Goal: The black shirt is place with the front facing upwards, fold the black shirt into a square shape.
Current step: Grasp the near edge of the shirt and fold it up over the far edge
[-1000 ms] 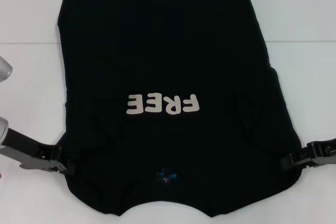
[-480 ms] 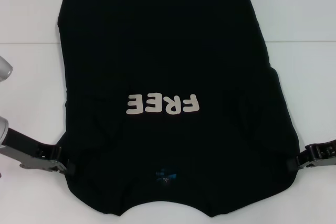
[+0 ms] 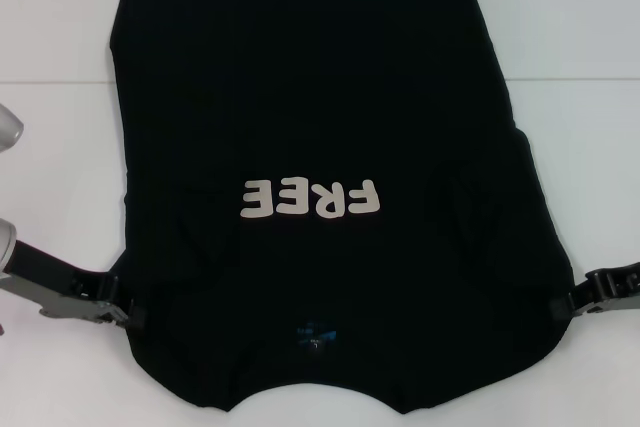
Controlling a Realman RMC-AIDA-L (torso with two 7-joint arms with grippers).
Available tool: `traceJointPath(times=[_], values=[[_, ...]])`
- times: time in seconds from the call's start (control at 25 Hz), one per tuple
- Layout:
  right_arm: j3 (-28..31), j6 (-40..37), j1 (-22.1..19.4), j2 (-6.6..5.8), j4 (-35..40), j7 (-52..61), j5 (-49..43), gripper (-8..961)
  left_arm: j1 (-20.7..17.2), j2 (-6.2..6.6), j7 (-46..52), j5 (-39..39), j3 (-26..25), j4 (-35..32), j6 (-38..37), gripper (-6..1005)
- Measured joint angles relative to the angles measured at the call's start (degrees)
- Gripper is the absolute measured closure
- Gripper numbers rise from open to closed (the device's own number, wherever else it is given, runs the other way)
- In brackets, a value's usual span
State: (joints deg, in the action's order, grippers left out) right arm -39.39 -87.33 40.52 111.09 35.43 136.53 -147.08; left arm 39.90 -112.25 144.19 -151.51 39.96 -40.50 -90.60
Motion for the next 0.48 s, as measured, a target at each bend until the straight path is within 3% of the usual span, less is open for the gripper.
traceJointPath(times=[0.48], values=[[7.53,-7.93,-0.93,-2.93,0.96,-5.39,4.61,908,-0.20,1.77,-3.99,6.56,-2.69,0.50,-5.20,972]])
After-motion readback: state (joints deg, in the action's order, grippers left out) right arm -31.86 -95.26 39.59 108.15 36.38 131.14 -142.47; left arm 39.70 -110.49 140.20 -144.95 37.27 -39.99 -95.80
